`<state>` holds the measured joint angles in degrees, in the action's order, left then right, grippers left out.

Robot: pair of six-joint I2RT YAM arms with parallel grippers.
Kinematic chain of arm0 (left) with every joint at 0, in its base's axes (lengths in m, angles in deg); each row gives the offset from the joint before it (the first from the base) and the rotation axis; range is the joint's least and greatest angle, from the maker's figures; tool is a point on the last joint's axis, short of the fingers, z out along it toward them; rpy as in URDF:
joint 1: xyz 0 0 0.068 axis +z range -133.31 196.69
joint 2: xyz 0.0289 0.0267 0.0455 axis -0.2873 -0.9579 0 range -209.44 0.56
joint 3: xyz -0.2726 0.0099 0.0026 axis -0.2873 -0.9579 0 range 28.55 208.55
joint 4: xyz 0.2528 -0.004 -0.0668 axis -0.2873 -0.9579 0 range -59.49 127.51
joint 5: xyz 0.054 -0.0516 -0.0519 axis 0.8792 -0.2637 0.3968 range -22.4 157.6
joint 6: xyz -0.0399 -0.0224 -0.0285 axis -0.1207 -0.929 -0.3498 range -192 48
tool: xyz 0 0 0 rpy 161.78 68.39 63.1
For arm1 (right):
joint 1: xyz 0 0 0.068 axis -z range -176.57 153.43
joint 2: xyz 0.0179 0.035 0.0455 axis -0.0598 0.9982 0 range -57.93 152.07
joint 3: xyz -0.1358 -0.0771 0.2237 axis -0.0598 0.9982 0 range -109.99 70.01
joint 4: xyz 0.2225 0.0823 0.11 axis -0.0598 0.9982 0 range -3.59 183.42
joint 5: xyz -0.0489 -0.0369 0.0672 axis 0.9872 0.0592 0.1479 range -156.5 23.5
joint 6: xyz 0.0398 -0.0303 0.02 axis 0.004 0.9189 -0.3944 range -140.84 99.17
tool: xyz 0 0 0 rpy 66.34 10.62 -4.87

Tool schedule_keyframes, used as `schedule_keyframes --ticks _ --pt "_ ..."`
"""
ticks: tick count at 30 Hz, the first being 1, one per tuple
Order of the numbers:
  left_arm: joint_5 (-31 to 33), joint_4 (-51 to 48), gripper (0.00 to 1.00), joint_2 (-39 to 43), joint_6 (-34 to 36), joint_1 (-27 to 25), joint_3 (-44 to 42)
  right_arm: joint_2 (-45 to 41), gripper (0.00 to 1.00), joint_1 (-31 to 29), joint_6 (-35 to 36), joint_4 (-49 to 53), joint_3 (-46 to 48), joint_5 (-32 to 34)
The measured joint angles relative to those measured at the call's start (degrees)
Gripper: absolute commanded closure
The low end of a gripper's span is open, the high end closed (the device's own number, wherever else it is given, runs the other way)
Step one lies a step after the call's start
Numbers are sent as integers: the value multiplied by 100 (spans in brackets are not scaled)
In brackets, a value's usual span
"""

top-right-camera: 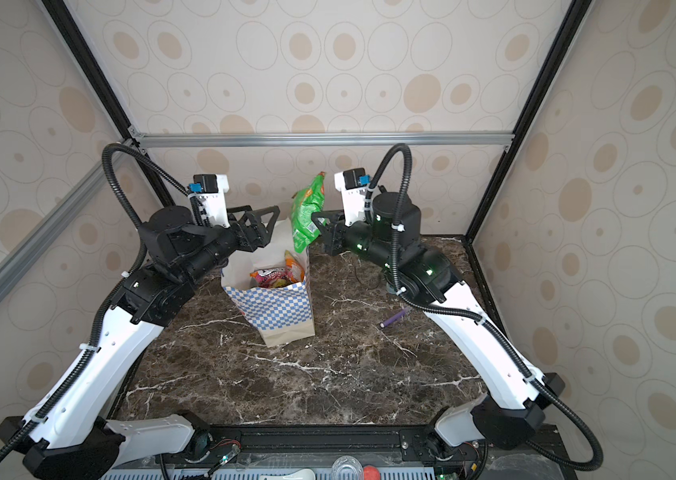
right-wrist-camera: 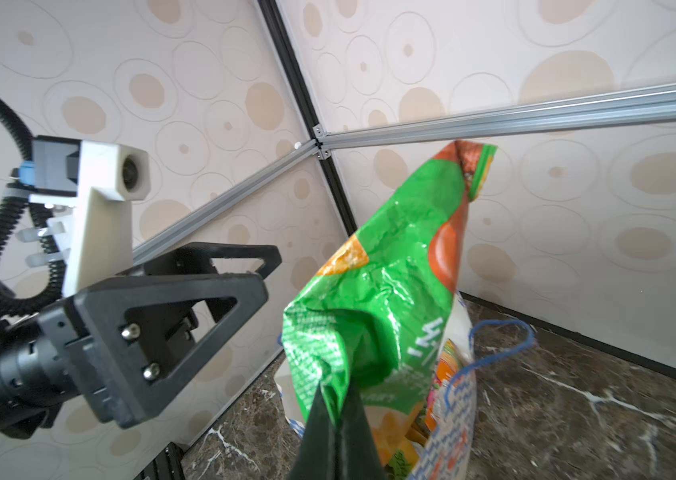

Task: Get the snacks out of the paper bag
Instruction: 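Bring the right gripper to the green packet and take it from the left gripper, then carry the green packet with the right gripper beside the bag and release it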

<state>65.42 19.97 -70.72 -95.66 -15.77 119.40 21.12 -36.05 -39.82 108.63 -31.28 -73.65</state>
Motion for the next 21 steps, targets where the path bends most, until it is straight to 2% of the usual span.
schedule_keyframes --ticks 6,11,16,21 --pt "153 -535 11 -557 476 -826 258 -1047 100 590 -334 -24 1554 503" --pt "-319 -861 3 -1152 935 -1449 234 -1364 100 793 -789 -101 2695 684" --pt "-656 -1231 2 -1325 1357 -1679 173 -1115 100 896 -1362 -533 3762 487" --pt "-431 -1875 2 -1585 1665 -1674 483 -122 100 925 -1862 -1241 4144 105"
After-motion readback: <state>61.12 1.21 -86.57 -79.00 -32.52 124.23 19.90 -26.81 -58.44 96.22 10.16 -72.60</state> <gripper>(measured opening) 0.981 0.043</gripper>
